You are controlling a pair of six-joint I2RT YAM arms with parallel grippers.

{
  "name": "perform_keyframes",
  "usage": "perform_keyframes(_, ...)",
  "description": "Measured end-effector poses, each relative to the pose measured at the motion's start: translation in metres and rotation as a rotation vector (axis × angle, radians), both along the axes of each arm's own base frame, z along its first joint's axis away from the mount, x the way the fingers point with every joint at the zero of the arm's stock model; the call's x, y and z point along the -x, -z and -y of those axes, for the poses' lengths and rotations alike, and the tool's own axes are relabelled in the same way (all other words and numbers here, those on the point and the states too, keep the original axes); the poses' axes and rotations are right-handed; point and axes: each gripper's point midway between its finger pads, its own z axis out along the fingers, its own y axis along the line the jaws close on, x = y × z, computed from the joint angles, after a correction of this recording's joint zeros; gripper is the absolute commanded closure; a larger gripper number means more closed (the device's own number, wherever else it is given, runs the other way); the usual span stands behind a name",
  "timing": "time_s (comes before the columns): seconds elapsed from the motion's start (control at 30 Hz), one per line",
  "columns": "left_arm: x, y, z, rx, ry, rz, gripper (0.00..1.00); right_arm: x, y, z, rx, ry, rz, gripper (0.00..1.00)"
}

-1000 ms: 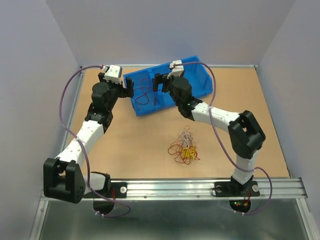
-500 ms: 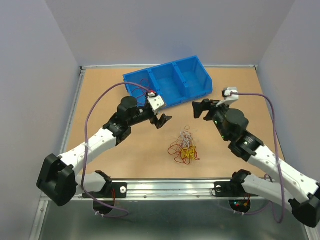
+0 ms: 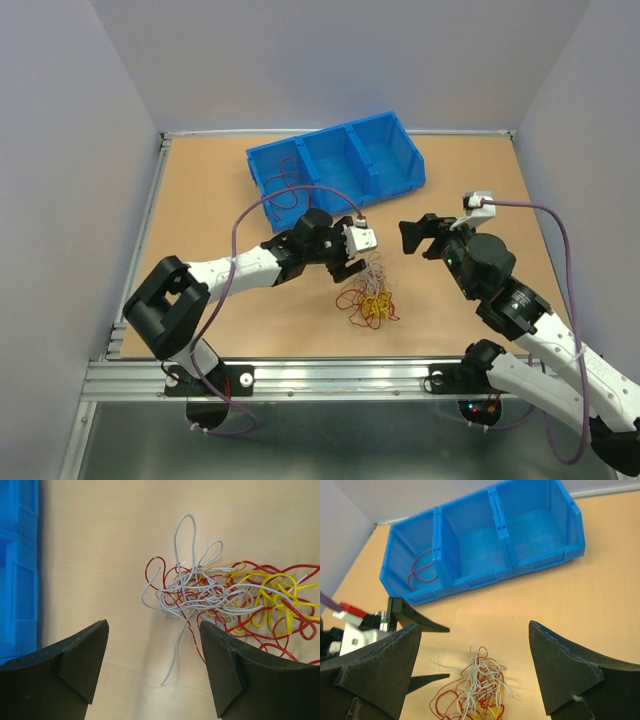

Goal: Untangle the cables

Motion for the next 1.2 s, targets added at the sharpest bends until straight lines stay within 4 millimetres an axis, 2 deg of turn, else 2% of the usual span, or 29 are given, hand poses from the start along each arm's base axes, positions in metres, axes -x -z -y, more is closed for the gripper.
perform_keyframes(0.2, -0.024, 0.026, 0.019, -0.062, -0.037, -0.026, 0.3, -0.006, 0.029, -0.002, 0.076, 0.012, -0.065, 0.09)
perform_keyframes(0.3, -0.034, 0.042, 0.027, -0.089, -0.056, -0.048, 0.38, -0.006, 0.034, -0.003, 0.092, 0.006, -0.079, 0.1)
perform_keyframes(0.37, -0.037, 0.052, 0.031, -0.101, -0.056, -0.073, 0.47, -0.006, 0.034, -0.005, 0.091, -0.007, -0.08, 0.1)
perform_keyframes(0.4, -0.038, 0.058, 0.034, -0.108, -0.054, -0.086, 0.56, -0.005, 0.034, -0.005, 0.091, -0.01, -0.08, 0.1)
perform_keyframes(0.47, -0.039, 0.067, 0.038, -0.12, -0.048, -0.106, 0.69, -0.005, 0.034, -0.005, 0.089, -0.009, -0.079, 0.11)
perform_keyframes(0.5, -0.039, 0.074, 0.04, -0.131, -0.042, -0.124, 0.85, -0.005, 0.033, -0.005, 0.086, -0.009, -0.077, 0.12)
perform_keyframes(0.53, -0.038, 0.079, 0.04, -0.139, -0.039, -0.134, 0.95, -0.004, 0.031, -0.003, 0.083, -0.006, -0.072, 0.12)
perform_keyframes(0.57, -0.036, 0.082, 0.039, -0.149, -0.033, -0.141, 1.0, -0.003, 0.029, -0.003, 0.078, -0.006, -0.067, 0.12)
perform_keyframes(0.7, -0.034, 0.082, 0.038, -0.154, -0.03, -0.148, 1.0, 0.002, 0.015, 0.002, 0.045, -0.005, -0.026, 0.13)
perform_keyframes(0.8, -0.029, 0.07, 0.029, -0.136, -0.039, -0.124, 1.0, 0.005, 0.01, 0.001, 0.037, -0.024, -0.01, 0.13)
perform_keyframes(0.87, -0.027, 0.054, 0.023, -0.115, -0.048, -0.099, 1.0, 0.007, 0.009, -0.006, 0.038, -0.065, 0.0, 0.12)
perform_keyframes(0.97, -0.03, 0.019, 0.017, -0.057, -0.067, -0.046, 1.0, 0.01, 0.013, -0.021, 0.051, -0.151, 0.015, 0.11)
perform_keyframes(1.03, -0.033, -0.011, 0.014, 0.002, -0.08, 0.0, 1.0, 0.011, 0.016, -0.031, 0.064, -0.207, 0.019, 0.11)
perform_keyframes(1.2, -0.035, -0.058, -0.006, 0.096, -0.118, 0.066, 1.0, 0.009, 0.029, -0.064, 0.111, -0.361, 0.011, 0.11)
